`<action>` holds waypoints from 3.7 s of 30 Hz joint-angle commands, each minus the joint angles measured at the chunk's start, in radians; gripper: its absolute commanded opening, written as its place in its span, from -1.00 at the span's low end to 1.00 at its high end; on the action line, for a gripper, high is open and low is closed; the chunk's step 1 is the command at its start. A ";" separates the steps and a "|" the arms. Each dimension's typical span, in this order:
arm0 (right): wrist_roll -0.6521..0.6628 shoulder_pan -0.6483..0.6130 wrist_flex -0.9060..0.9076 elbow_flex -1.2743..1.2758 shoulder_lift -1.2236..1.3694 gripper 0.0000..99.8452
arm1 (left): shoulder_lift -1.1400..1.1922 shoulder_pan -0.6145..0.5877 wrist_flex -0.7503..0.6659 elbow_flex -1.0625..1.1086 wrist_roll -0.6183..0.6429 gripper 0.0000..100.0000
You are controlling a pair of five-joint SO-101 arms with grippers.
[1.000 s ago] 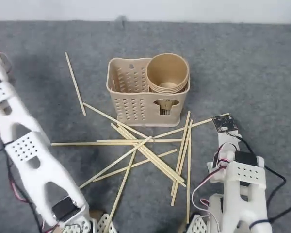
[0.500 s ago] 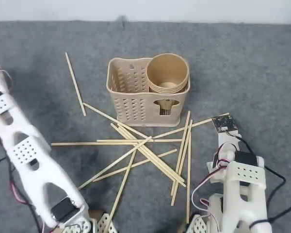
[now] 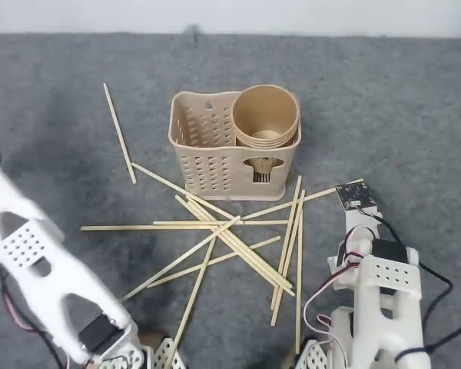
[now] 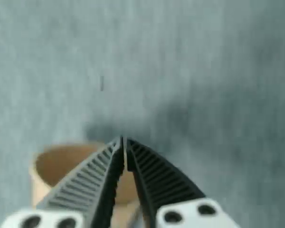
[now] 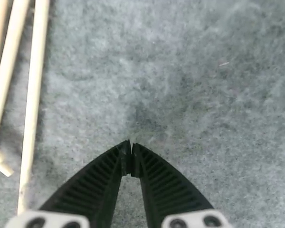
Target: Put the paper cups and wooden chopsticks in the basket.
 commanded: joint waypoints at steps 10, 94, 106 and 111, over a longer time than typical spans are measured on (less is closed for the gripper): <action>0.008 0.007 -0.008 -0.006 -0.021 -0.98 | -0.193 -0.239 0.071 -0.022 -0.169 -0.97; 0.009 0.005 -0.008 -0.006 -0.021 -0.98 | -1.243 -0.290 0.066 1.241 -0.354 -0.97; 0.009 0.010 -0.008 -0.006 -0.021 -0.98 | -1.645 0.170 0.066 1.313 0.038 -0.97; 0.008 0.012 -0.008 -0.006 -0.021 -0.98 | -1.737 0.519 0.066 1.283 0.290 -0.97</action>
